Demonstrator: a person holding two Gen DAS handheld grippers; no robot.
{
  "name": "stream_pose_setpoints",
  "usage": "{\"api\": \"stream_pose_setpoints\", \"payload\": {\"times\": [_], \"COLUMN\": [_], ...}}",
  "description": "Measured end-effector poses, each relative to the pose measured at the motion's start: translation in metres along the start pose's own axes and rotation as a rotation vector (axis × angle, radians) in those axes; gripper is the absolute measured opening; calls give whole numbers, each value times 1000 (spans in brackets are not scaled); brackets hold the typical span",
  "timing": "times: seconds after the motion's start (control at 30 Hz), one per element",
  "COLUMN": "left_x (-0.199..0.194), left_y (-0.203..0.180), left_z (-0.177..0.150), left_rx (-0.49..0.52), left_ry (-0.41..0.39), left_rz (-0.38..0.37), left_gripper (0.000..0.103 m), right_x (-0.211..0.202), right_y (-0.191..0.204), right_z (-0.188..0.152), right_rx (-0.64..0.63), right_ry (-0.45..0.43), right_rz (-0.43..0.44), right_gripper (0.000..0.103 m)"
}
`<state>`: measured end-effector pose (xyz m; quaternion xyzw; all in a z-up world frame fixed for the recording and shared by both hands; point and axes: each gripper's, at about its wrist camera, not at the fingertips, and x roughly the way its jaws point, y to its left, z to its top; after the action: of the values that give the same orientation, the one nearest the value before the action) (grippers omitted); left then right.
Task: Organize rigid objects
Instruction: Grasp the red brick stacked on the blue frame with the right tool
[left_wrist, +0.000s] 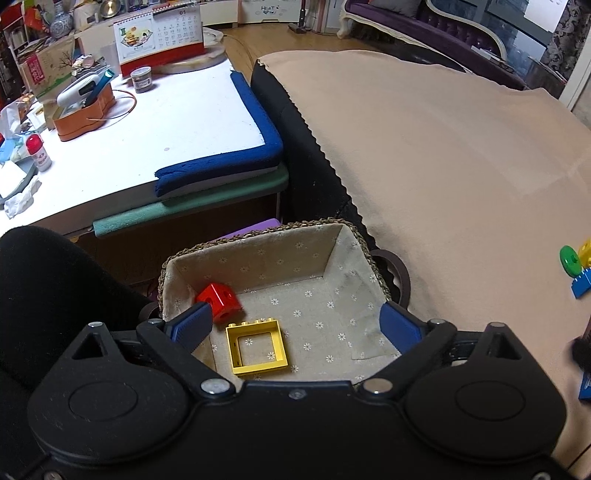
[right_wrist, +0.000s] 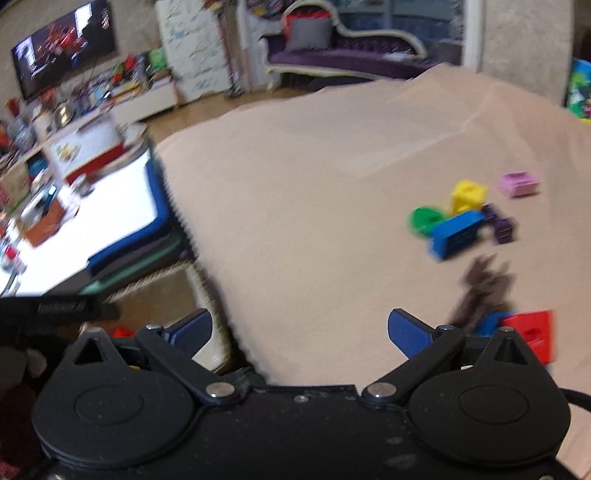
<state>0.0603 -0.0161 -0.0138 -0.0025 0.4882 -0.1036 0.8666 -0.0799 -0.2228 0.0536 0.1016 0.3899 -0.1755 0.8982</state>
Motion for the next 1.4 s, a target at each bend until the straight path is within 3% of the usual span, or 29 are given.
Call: {"api": "stream_pose_setpoints", "payload": {"times": [0.2, 0.4, 0.47, 0.7, 0.8, 0.83, 0.87, 1.03, 1.07, 1.1, 1.2, 1.3, 1.37, 1.4], "left_x": [2, 4, 7, 13, 14, 14, 14, 14, 15, 15, 16, 16, 17, 17], "left_y": [-14, -32, -37, -43, -42, -42, -42, -41, -41, -41, -43, -44, -45, -45], "left_z": [-7, -15, -17, -20, -20, -20, -19, -19, -19, -19, -19, -19, -20, -20], "left_rx": [50, 114, 128, 143, 137, 136, 135, 133, 134, 136, 142, 148, 151, 152], "left_ry": [18, 25, 35, 65, 73, 75, 76, 81, 81, 82, 85, 86, 89, 90], "left_rz": [-36, -33, -27, -18, -22, -24, -26, -31, -30, -29, -24, -23, -21, -24], "left_gripper": [94, 94, 94, 94, 94, 94, 94, 94, 94, 94, 94, 94, 94, 94], "right_x": [-31, -45, -46, -35, -24, -20, -17, -27, -31, -35, -48, -52, -56, -58], "right_y": [-68, -127, -135, -125, -111, -107, -105, -128, -140, -152, -194, -209, -195, -187], "right_z": [11, -2, -9, -19, -25, -27, -28, -22, -20, -18, -16, -21, -23, -24], "right_rx": [115, 184, 173, 95, 4, -22, -36, 58, 107, 159, 335, 350, 261, 221], "right_ry": [-72, -66, -58, -35, -15, -4, 5, -23, -36, -42, -70, -78, -81, -97], "right_rz": [-83, -127, -127, -96, -150, -178, -206, -158, -129, -86, 11, -47, -82, -92], "right_gripper": [96, 84, 77, 75, 60, 45, 37, 34, 5, 1, 3, 20, 50, 54]}}
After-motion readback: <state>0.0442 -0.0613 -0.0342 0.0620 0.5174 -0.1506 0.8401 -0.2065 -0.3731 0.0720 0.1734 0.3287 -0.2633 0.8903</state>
